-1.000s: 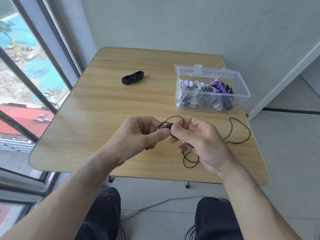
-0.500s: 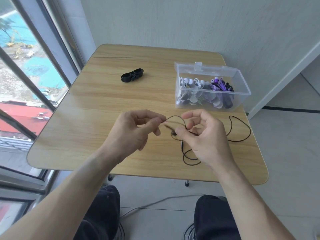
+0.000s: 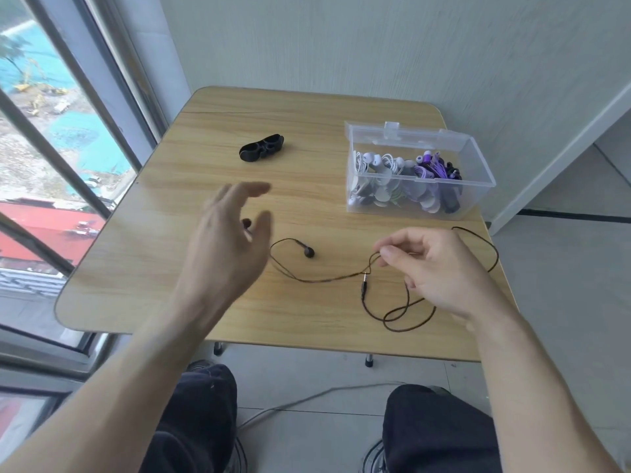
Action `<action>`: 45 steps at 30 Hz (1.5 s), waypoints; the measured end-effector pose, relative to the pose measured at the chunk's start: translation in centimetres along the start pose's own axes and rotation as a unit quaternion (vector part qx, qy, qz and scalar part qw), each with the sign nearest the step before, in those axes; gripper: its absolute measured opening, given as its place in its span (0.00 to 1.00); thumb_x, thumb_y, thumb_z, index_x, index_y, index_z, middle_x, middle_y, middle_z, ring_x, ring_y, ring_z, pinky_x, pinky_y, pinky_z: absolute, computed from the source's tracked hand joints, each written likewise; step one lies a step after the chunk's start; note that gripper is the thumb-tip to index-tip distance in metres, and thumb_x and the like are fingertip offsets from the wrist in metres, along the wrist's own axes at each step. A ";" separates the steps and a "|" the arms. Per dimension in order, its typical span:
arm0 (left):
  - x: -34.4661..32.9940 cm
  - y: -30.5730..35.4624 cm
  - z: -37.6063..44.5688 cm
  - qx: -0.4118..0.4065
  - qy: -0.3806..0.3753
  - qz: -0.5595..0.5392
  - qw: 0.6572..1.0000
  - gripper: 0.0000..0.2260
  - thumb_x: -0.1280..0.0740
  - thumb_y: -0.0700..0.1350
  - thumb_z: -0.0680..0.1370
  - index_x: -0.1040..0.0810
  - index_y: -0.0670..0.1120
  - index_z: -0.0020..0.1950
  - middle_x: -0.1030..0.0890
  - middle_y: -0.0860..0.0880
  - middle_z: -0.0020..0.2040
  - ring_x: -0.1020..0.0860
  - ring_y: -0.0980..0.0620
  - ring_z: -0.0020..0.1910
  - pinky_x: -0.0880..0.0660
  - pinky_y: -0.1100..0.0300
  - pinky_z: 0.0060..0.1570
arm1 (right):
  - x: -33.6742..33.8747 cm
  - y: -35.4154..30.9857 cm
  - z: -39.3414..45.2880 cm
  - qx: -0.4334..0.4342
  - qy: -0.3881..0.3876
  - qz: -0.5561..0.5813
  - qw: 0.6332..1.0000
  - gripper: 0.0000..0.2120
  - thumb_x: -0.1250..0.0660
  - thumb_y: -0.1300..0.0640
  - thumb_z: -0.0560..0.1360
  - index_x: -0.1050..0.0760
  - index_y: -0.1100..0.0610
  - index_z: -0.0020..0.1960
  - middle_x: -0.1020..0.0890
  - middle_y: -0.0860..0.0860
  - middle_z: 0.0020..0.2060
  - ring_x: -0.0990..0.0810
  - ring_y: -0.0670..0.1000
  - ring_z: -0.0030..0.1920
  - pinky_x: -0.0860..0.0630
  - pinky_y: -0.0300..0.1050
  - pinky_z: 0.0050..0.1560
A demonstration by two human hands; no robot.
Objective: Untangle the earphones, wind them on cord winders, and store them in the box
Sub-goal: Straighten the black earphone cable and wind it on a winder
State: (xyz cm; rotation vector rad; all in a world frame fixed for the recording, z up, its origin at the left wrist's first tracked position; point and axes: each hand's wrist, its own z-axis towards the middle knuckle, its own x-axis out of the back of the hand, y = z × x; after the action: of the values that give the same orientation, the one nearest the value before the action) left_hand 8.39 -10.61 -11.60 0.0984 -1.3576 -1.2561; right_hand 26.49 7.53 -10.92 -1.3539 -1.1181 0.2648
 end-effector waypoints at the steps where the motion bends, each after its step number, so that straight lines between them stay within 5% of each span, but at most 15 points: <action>1: -0.2 0.9 -0.4 -0.040 -0.045 -0.039 0.997 0.17 0.34 0.46 0.80 0.27 0.49 0.69 0.24 0.58 0.64 0.28 0.62 0.61 0.37 0.80 0.55 | -0.2 -0.5 -0.2 0.012 -0.024 0.045 0.999 0.07 0.33 0.59 0.80 0.17 0.51 0.49 0.14 0.46 0.40 0.26 0.44 0.31 0.29 0.38 0.35; 3: -0.9 2.3 -1.3 -0.093 -0.151 -0.100 0.979 0.22 0.32 0.52 0.79 0.30 0.51 0.72 0.21 0.60 0.63 0.26 0.66 0.62 0.34 0.75 0.59 | -0.7 -1.3 -0.4 0.047 -0.073 0.136 0.987 0.06 0.35 0.62 0.81 0.19 0.56 0.53 0.14 0.51 0.40 0.27 0.48 0.31 0.30 0.38 0.31; 5: -1.5 3.3 -2.3 -0.096 -0.220 -0.143 0.960 0.20 0.31 0.51 0.79 0.29 0.52 0.70 0.16 0.58 0.51 0.20 0.61 0.54 0.29 0.69 0.55 | -1.1 -1.6 -0.6 0.076 -0.095 0.179 0.976 0.06 0.36 0.63 0.81 0.21 0.59 0.55 0.14 0.53 0.41 0.28 0.48 0.29 0.32 0.40 0.28; 9: -1.5 3.7 -2.2 -0.023 -0.219 -0.208 0.953 0.07 0.31 0.46 0.79 0.19 0.51 0.57 0.18 0.50 0.33 0.20 0.52 0.29 0.22 0.57 0.37 | -1.0 -1.6 -0.5 0.095 -0.054 0.163 0.981 0.05 0.34 0.60 0.81 0.22 0.58 0.55 0.14 0.54 0.38 0.34 0.46 0.24 0.37 0.40 0.28; 12: -1.1 3.1 -1.6 0.011 -0.254 -0.219 0.942 0.04 0.31 0.42 0.79 0.18 0.49 0.51 0.18 0.49 0.33 0.21 0.50 0.28 0.24 0.55 0.34 | -0.5 -1.3 -0.6 0.104 -0.066 0.121 0.985 0.07 0.29 0.57 0.77 0.20 0.58 0.54 0.14 0.54 0.35 0.24 0.42 0.26 0.28 0.31 0.35; 16: -1.5 3.3 -2.0 0.039 -0.287 -0.221 0.931 0.07 0.34 0.46 0.81 0.23 0.50 0.58 0.15 0.50 0.41 0.16 0.49 0.33 0.25 0.61 0.37 | -1.1 -1.2 -0.7 0.118 -0.081 0.077 0.987 0.07 0.24 0.60 0.72 0.17 0.56 0.50 0.13 0.50 0.41 0.14 0.47 0.46 0.19 0.42 0.52; 20: -2.0 3.4 -2.1 0.053 -0.268 -0.233 0.933 0.05 0.35 0.46 0.82 0.22 0.50 0.56 0.14 0.51 0.44 0.15 0.49 0.35 0.26 0.66 0.37 | -1.7 -1.3 -0.7 0.143 -0.070 0.074 0.985 0.03 0.27 0.63 0.75 0.17 0.57 0.48 0.13 0.50 0.42 0.14 0.45 0.46 0.20 0.40 0.49; 25: -1.4 3.4 -1.4 0.056 -0.241 -0.278 0.928 0.09 0.29 0.46 0.77 0.22 0.41 0.47 0.15 0.45 0.44 0.15 0.46 0.38 0.21 0.58 0.41 | -2.1 -1.9 -0.9 0.116 -0.057 0.213 0.968 0.02 0.30 0.66 0.76 0.21 0.62 0.47 0.15 0.53 0.36 0.23 0.42 0.28 0.31 0.32 0.28; 28: -1.2 3.2 -1.2 0.076 -0.240 -0.305 0.918 0.13 0.29 0.50 0.75 0.21 0.40 0.47 0.15 0.42 0.44 0.16 0.46 0.42 0.20 0.53 0.48 | -2.5 -1.8 -0.7 0.114 -0.058 0.263 0.956 0.04 0.27 0.66 0.75 0.21 0.61 0.47 0.17 0.51 0.34 0.22 0.49 0.32 0.31 0.39 0.26; 31: -1.7 3.0 -1.4 0.073 -0.222 -0.311 0.921 0.09 0.30 0.47 0.77 0.22 0.41 0.46 0.16 0.47 0.39 0.18 0.51 0.39 0.22 0.58 0.44 | -3.5 -2.1 -0.8 0.108 -0.064 0.335 0.934 0.07 0.30 0.65 0.70 0.23 0.60 0.48 0.21 0.50 0.33 0.25 0.50 0.32 0.27 0.42 0.33; 35: -2.2 2.3 -1.4 -0.026 -0.080 -0.101 0.991 0.05 0.31 0.40 0.79 0.25 0.46 0.44 0.18 0.56 0.35 0.20 0.58 0.38 0.25 0.65 0.39 | -5.1 -2.5 -1.3 0.121 -0.109 0.348 0.923 0.11 0.33 0.68 0.69 0.25 0.61 0.50 0.21 0.50 0.31 0.20 0.51 0.38 0.21 0.45 0.46; 38: -1.6 1.6 -0.7 -0.026 0.008 -0.079 0.996 0.04 0.31 0.41 0.79 0.25 0.45 0.45 0.17 0.54 0.40 0.19 0.59 0.41 0.23 0.63 0.42 | -4.3 -3.1 -1.6 0.091 -0.194 0.406 0.888 0.15 0.34 0.69 0.68 0.26 0.63 0.54 0.26 0.54 0.29 0.25 0.52 0.30 0.26 0.46 0.33; 40: -1.1 1.3 0.0 0.033 0.013 -0.218 0.975 0.04 0.34 0.40 0.81 0.27 0.42 0.47 0.15 0.48 0.41 0.16 0.53 0.44 0.20 0.56 0.47 | -3.5 -3.1 -1.5 0.055 -0.207 0.405 0.889 0.18 0.34 0.67 0.68 0.26 0.62 0.58 0.28 0.52 0.27 0.32 0.48 0.25 0.36 0.41 0.25; 42: -0.4 1.5 0.4 0.091 -0.037 -0.395 0.913 0.04 0.38 0.41 0.83 0.29 0.41 0.49 0.15 0.45 0.39 0.15 0.44 0.45 0.20 0.51 0.49 | -2.9 -2.8 -1.1 0.031 -0.205 0.388 0.898 0.20 0.35 0.67 0.69 0.27 0.62 0.62 0.28 0.49 0.28 0.37 0.44 0.24 0.45 0.40 0.25; 45: 0.3 2.2 0.5 0.148 -0.124 -0.554 0.810 0.06 0.42 0.42 0.84 0.32 0.44 0.47 0.29 0.50 0.29 0.26 0.50 0.26 0.21 0.54 0.39 | -2.2 -2.4 -0.9 0.016 -0.221 0.371 0.902 0.22 0.33 0.67 0.70 0.26 0.60 0.64 0.29 0.48 0.32 0.41 0.43 0.25 0.46 0.37 0.25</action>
State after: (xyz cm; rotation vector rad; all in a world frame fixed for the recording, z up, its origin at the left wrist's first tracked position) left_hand 9.27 -9.63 -9.76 1.1194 -1.7824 -2.0325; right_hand 25.03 4.76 -9.71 -1.6964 -0.8967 1.1907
